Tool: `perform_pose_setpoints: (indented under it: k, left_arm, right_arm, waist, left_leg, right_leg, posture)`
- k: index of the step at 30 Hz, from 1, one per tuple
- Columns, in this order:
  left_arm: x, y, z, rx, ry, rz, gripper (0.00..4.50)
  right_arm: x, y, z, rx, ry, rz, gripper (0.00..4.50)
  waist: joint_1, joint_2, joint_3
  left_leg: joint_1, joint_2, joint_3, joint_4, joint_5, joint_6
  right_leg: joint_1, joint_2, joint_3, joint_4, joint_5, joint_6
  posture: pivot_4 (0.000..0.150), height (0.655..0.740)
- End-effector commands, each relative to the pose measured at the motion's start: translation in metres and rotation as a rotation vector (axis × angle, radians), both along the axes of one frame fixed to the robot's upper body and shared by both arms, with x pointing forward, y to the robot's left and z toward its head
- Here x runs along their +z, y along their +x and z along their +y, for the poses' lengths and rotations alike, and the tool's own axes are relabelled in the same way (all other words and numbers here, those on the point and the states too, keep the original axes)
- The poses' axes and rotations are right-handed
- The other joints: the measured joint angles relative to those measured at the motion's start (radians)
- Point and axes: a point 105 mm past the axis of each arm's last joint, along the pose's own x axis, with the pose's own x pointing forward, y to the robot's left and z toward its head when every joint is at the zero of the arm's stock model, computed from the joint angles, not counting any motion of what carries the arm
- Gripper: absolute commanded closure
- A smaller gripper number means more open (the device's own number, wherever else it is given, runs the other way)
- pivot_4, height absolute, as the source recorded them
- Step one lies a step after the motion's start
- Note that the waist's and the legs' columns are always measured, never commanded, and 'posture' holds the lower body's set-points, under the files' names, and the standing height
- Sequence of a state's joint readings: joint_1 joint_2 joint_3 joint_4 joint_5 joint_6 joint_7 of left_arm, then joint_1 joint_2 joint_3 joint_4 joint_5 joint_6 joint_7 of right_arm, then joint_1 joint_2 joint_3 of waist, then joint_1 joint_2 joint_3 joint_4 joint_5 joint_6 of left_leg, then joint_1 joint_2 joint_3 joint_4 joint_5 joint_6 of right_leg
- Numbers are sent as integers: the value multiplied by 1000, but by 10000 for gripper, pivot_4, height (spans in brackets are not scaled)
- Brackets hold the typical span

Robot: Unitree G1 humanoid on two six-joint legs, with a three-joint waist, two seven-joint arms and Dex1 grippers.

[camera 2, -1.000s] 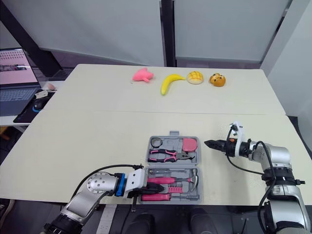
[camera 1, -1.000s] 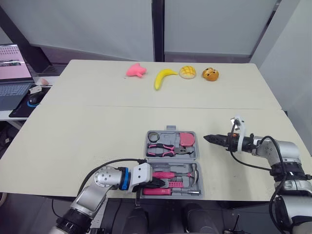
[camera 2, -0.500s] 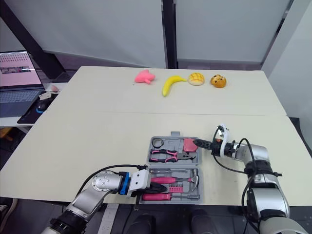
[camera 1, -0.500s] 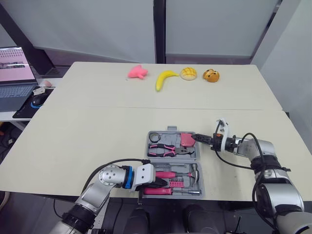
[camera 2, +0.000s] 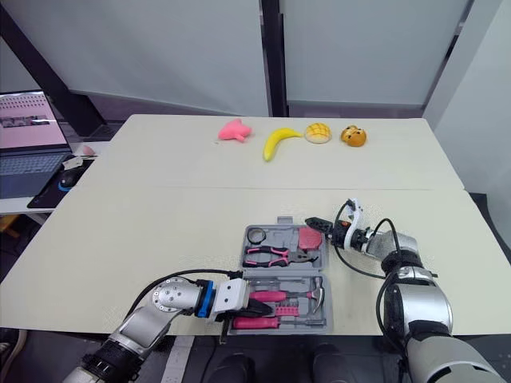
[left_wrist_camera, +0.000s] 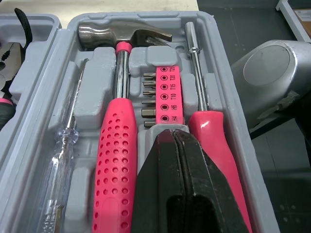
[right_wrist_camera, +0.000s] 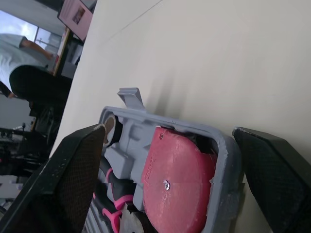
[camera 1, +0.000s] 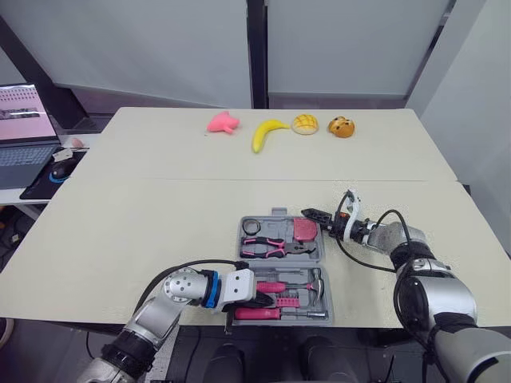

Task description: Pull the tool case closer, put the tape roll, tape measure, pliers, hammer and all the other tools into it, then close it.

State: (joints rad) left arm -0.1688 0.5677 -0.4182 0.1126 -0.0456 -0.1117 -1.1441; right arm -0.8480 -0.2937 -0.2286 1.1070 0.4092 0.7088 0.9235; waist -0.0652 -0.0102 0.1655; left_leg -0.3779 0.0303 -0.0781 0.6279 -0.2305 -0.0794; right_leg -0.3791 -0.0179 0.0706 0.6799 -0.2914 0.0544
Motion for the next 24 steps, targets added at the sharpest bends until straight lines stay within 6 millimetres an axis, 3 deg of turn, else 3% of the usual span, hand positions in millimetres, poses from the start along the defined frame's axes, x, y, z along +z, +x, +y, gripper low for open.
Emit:
perform_pose_setpoints:
  k: [1,12,17,24]
  left_arm:
    - [-38,-6,22,71,182,92,45000]
    - [-37,-3,19,66,167,65,45000]
    - [-34,3,19,73,152,39,45000]
    - [-9,7,12,62,29,-38,45000]
  right_arm:
    - [27,5,11,50,103,-55,311]
    - [64,-3,5,138,152,-138,311]
    - [71,-12,2,159,150,-154,311]
    - [84,-24,1,191,154,-182,311]
  waist:
    - [0,0,0]
    - [1,3,-1]
    - [6,3,0]
    - [7,3,0]
  left_leg:
    - [0,0,0,0,0,0]
    - [-1,0,0,0,0,0]
    - [-1,0,0,0,0,0]
    - [-3,0,0,0,0,0]
  right_leg:
    - [0,0,0,0,0,0]
    - [0,0,0,0,-2,4]
    - [0,0,0,-1,-2,4]
    - [-2,0,0,-1,-2,4]
  posture:
    - [1500,7400]
    - [1500,7400]
    - [1500,7400]
    - [1500,7400]
